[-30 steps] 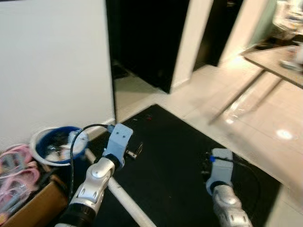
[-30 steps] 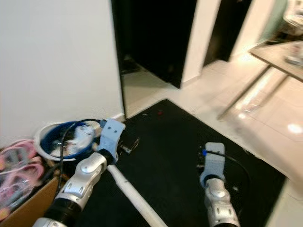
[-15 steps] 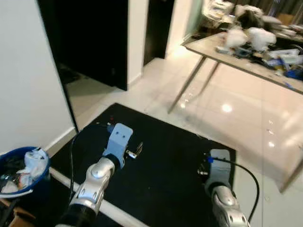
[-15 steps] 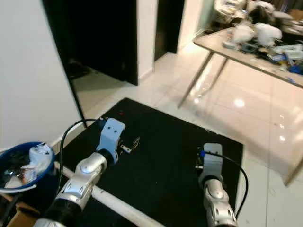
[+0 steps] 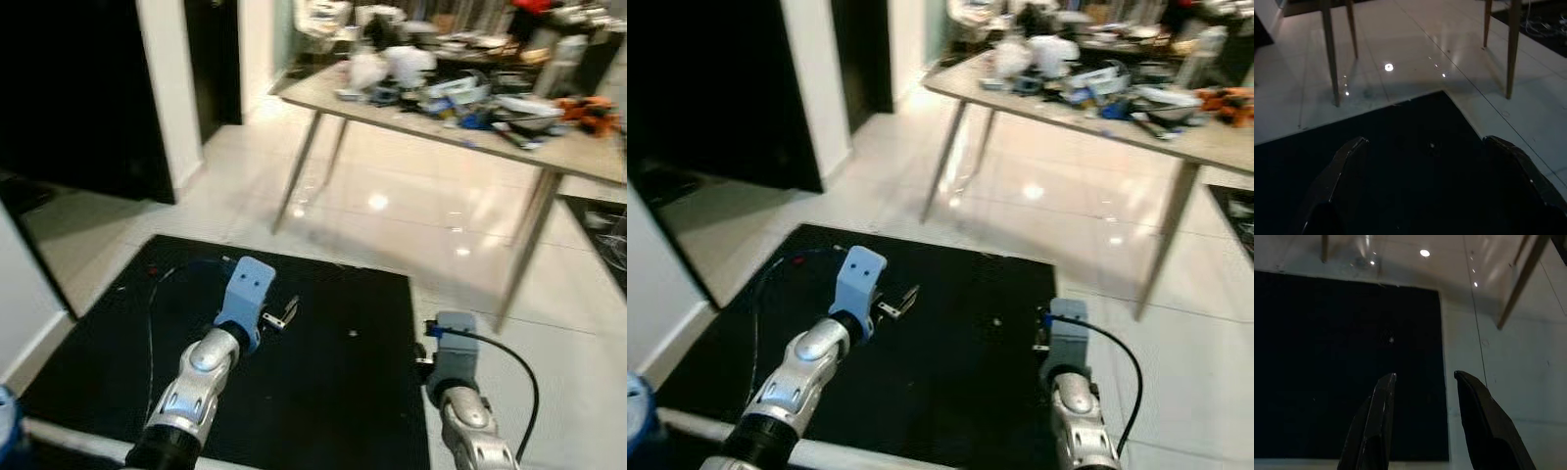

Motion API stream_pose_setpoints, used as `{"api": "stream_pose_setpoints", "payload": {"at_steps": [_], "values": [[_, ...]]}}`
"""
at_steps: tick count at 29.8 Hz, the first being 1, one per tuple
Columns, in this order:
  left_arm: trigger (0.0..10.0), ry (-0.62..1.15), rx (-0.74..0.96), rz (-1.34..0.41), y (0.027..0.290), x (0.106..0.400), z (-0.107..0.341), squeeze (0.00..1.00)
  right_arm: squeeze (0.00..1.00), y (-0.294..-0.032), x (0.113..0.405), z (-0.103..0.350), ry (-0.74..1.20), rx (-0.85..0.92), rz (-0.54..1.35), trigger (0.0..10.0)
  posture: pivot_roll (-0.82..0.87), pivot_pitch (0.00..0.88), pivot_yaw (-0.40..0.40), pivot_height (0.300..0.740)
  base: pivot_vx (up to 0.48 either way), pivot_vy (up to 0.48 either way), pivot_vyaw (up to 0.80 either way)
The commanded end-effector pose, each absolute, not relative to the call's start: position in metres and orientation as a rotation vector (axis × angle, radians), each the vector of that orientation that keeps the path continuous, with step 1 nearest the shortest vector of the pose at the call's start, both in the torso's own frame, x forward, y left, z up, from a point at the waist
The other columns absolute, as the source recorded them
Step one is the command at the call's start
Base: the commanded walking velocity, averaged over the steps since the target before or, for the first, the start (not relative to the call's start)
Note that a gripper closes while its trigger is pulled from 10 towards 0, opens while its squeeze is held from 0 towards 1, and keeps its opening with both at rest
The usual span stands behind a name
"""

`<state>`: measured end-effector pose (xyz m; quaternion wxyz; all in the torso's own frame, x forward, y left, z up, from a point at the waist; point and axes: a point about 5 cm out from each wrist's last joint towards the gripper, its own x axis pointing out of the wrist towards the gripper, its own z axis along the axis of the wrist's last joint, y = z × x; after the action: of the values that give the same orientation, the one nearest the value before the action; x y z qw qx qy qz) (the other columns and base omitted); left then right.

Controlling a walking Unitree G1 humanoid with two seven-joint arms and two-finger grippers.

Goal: Picking trash to rubbish bin

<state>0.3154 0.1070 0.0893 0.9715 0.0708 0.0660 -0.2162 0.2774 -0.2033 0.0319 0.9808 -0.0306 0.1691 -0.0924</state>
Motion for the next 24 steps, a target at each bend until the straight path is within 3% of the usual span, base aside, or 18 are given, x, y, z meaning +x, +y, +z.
{"api": "stream_pose_setpoints", "payload": {"at_steps": [1, 17, 24], "values": [[10.0, 0.140, 0.152, -0.441, 0.1058, 0.3148, 0.0901, 0.00, 0.00, -0.2055, 0.2756, 0.0300, 0.352, -0.066, -0.192, 10.0, -0.09, 0.015, 0.003, 0.740, 0.000, 0.000, -0.80], [10.0, 0.106, 0.140, -0.473, 0.1031, 0.3142, 0.0956, 0.00, 0.00, -0.2041, 0.2761, 0.0308, 0.337, -0.049, -0.196, 10.0, -0.09, 0.016, 0.009, 0.740, 0.000, 0.000, -0.80], [10.0, 0.094, 0.142, -0.485, 0.1029, 0.3120, 0.0962, 0.00, 0.00, -0.2013, 0.2780, 0.0335, 0.323, -0.066, -0.174, 10.0, -0.09, 0.020, 0.007, 0.740, 0.000, 0.000, 0.00]]}}
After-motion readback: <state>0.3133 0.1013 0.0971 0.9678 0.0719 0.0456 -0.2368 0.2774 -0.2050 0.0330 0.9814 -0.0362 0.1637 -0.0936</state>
